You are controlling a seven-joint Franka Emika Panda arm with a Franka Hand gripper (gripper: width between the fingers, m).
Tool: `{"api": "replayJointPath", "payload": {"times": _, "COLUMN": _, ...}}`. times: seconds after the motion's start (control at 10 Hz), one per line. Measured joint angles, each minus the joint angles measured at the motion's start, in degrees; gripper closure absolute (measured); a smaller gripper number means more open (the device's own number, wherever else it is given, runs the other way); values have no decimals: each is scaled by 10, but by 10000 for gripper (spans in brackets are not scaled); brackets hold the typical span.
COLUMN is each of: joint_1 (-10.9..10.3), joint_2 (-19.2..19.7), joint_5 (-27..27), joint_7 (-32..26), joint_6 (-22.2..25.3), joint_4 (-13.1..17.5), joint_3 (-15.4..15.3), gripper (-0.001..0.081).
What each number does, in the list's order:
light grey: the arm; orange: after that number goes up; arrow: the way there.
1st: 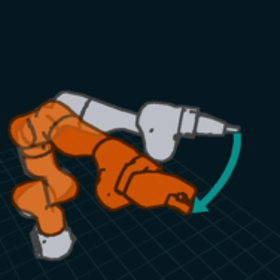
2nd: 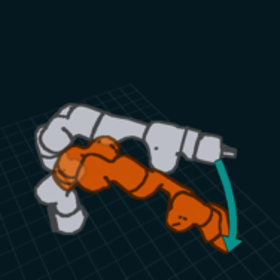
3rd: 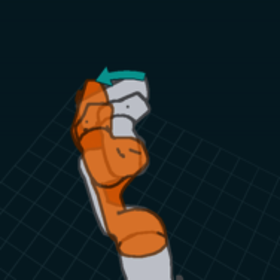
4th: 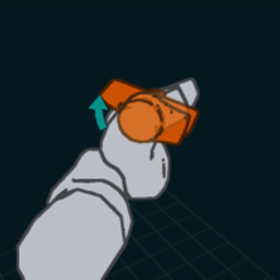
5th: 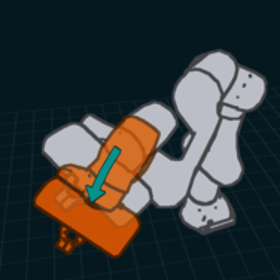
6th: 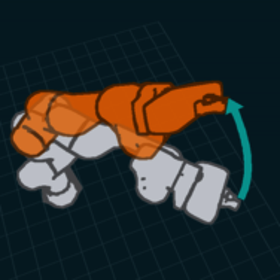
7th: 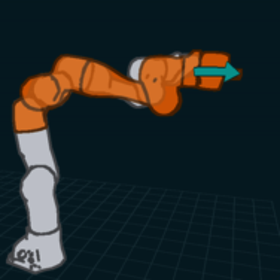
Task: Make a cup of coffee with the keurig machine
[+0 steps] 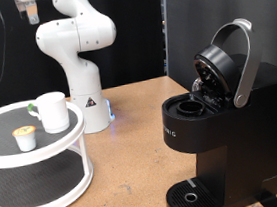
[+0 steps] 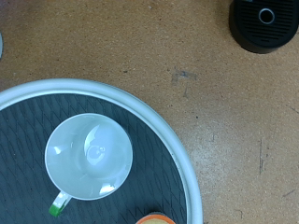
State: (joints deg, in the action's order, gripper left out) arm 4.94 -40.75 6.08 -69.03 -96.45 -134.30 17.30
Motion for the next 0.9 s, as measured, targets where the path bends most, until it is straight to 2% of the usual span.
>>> {"api": "replayJointPath", "payload": {"times": 0.3, "joint_1": 1, "joint_2": 11, "joint_5": 12, "joint_7": -17, "joint_6": -13, "joint_4": -8, "joint_3": 6, "gripper": 3}}
{"api": "replayJointPath", "payload": {"times": 0.7, "joint_1": 11, "joint_2": 73, "joint_5": 37, "joint_7": -2, "joint_6": -83, "joint_4": -5, "joint_3": 8, "gripper": 3}}
{"api": "replayJointPath", "payload": {"times": 0.9, "joint_1": 14, "joint_2": 101, "joint_5": 37, "joint_7": -2, "joint_6": -104, "joint_4": 4, "joint_3": 9, "gripper": 3}}
